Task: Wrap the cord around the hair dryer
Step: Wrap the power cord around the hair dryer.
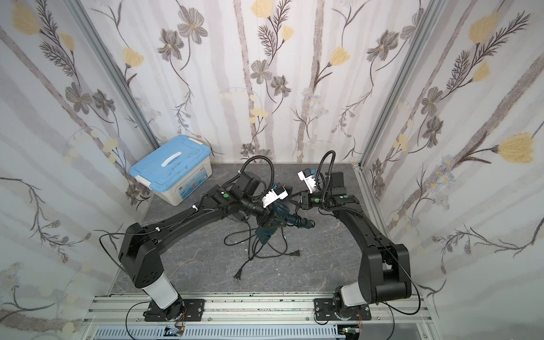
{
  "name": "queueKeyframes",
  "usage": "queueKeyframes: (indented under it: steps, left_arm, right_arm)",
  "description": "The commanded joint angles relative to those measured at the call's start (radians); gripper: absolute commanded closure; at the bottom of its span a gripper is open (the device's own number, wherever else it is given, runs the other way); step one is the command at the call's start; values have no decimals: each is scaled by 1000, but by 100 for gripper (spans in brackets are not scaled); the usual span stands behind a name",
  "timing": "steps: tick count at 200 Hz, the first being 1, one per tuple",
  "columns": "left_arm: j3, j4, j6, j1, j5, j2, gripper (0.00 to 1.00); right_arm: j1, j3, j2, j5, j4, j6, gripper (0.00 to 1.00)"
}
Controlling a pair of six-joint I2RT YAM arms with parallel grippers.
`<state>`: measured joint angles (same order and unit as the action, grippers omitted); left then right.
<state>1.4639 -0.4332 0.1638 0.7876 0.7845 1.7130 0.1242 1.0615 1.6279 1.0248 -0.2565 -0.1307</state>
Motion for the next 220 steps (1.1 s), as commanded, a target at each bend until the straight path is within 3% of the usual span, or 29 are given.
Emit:
queueKeyframes:
  steps: [1,150,200,220]
  left_arm:
    - [28,38,24,25,173,11,100]
    - [72,50,25,78,208,73,100]
    - [65,83,-7,60,166,79,100]
    - [31,167,-72,27,194,70,100]
  right_arm:
    - [1,-13,32,-43,139,22,100]
    - [26,76,155,-50,131,-3,100]
    - [46,111,171,-40,0,72,100]
    - [45,70,127,-42,-10,87,87]
